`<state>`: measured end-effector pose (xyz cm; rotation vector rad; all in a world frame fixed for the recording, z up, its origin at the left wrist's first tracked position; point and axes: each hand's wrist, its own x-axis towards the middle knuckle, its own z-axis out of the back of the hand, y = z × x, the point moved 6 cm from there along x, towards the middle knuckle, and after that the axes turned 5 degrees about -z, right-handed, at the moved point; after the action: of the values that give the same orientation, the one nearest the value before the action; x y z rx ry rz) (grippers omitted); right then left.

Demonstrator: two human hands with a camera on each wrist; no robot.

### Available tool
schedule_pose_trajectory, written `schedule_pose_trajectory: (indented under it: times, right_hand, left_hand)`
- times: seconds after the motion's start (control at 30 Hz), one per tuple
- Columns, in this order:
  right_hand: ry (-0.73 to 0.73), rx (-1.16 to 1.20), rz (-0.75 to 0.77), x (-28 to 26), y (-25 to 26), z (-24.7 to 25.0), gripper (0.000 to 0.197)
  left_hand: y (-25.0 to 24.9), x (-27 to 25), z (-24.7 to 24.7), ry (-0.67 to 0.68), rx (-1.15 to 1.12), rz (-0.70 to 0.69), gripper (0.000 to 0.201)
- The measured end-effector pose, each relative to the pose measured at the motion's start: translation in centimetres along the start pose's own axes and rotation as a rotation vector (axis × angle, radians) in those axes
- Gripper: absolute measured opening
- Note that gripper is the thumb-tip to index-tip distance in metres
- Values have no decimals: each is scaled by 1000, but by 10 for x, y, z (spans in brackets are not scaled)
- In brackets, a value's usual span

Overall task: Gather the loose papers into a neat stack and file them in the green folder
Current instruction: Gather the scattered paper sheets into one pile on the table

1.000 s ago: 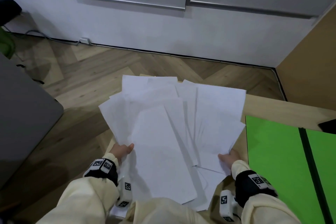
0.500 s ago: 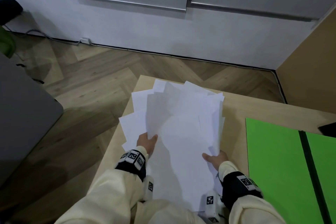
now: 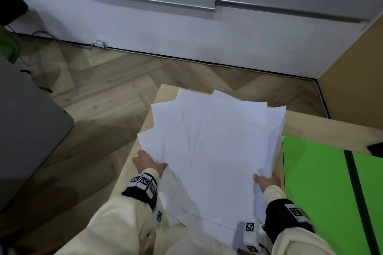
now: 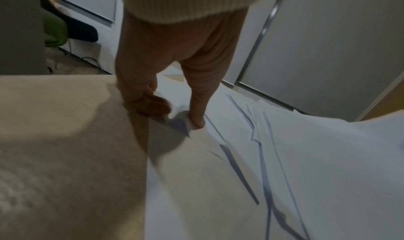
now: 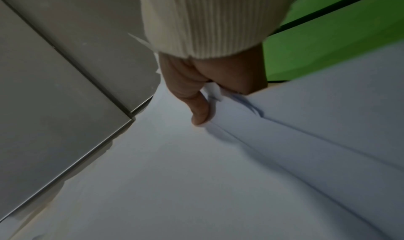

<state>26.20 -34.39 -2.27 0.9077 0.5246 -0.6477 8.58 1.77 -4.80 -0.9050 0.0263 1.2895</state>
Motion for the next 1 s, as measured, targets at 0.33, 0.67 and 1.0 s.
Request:
schedule_pose_trajectory:
  times: [0.33, 0.67, 1.0]
  right_hand:
    - [-63, 13, 57, 19, 13, -7, 33]
    - [-56, -111, 140, 33, 18, -27, 26]
    - [89, -214, 265, 26, 18, -56, 34]
  left_hand:
    - [-16, -3, -9, 385, 423, -111, 22]
    - [-24, 9, 18, -30, 101, 105, 67]
    - [-37, 12, -10, -25, 69, 24, 34]
